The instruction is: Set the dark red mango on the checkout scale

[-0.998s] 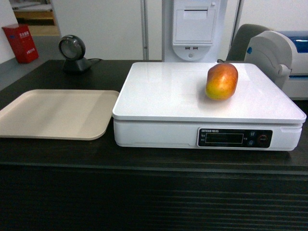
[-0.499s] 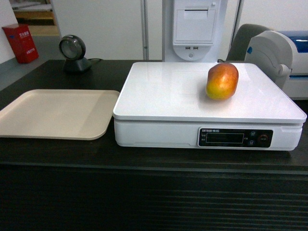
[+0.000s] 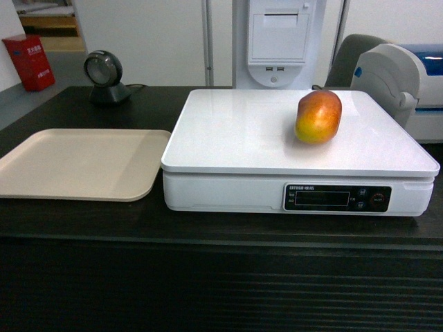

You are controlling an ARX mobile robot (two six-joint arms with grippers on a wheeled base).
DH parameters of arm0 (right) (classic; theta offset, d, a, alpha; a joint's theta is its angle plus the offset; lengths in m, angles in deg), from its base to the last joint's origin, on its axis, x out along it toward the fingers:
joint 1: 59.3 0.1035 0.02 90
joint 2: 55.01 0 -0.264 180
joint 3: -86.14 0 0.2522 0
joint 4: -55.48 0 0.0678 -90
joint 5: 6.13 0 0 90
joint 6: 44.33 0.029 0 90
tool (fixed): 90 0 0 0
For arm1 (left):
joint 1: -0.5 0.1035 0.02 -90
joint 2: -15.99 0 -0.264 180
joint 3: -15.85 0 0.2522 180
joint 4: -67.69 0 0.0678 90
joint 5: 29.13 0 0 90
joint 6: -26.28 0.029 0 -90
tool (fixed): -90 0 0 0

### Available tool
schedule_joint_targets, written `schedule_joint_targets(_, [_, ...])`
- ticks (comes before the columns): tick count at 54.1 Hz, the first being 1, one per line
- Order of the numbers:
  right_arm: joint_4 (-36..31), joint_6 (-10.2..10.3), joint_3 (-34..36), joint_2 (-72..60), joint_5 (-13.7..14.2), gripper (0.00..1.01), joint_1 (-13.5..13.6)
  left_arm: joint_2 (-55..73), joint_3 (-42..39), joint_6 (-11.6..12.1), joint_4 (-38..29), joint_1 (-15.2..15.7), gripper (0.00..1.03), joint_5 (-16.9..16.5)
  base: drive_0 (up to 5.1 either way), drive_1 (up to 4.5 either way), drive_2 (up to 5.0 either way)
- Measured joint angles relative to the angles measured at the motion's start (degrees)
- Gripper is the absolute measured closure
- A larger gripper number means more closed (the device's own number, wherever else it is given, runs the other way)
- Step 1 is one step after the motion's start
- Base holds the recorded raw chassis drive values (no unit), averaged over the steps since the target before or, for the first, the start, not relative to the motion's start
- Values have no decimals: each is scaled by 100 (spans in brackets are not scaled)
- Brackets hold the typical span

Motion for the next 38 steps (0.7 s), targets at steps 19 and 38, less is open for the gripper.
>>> schedule_joint_targets(19, [0, 0, 0, 0, 0, 3, 0, -1003, -496, 4, 409, 280, 101, -195, 0, 0, 0])
schedule_joint_targets(38, [0, 0, 0, 0, 0, 3, 0, -2168, -527, 4, 1541, 282, 101, -192, 0, 0, 0])
